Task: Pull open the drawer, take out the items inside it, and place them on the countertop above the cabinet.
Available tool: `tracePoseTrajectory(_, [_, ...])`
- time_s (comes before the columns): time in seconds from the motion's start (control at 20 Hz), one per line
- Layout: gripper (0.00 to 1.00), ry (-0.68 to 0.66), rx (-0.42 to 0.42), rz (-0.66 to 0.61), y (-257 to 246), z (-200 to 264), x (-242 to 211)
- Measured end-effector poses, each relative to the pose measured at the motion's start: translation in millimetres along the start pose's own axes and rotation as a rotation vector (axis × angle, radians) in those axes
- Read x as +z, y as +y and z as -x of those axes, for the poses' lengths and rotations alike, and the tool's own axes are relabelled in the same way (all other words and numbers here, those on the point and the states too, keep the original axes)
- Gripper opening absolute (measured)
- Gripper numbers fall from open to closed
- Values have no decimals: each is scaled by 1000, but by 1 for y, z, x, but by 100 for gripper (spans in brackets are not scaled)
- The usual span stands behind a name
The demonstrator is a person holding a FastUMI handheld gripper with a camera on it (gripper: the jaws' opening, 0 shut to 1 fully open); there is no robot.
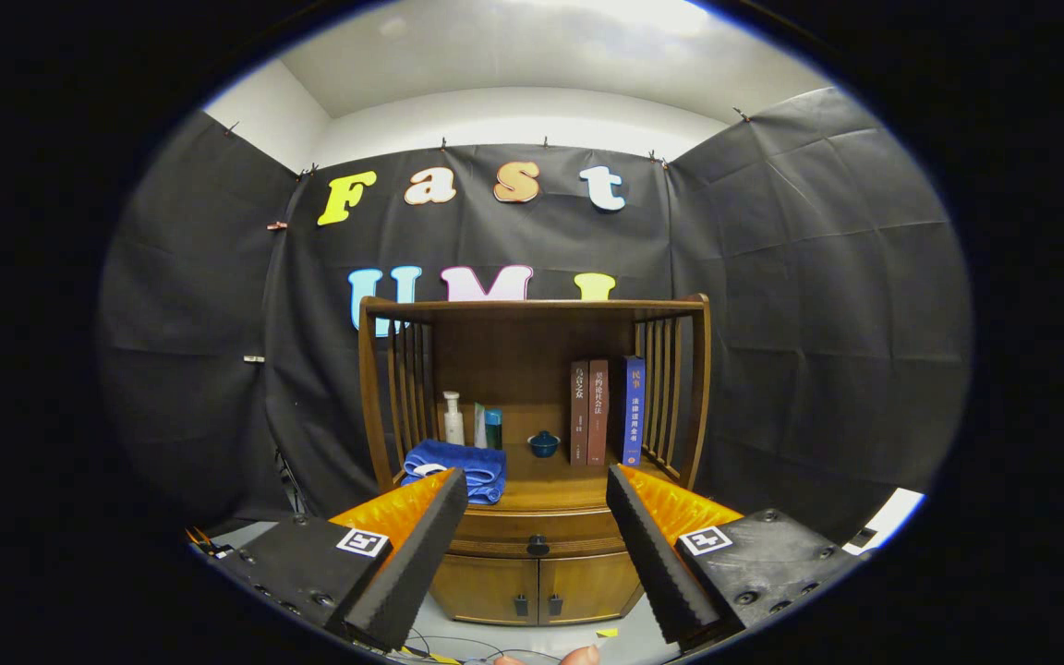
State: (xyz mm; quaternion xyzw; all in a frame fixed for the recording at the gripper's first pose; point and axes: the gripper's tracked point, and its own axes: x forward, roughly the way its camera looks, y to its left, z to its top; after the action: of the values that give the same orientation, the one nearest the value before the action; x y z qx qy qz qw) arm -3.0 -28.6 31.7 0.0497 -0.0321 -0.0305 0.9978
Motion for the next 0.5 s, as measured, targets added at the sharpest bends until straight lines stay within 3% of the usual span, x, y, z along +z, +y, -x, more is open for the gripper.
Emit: tracePoseTrajectory(0.5, [98,-6,19,45,13,-22,-22])
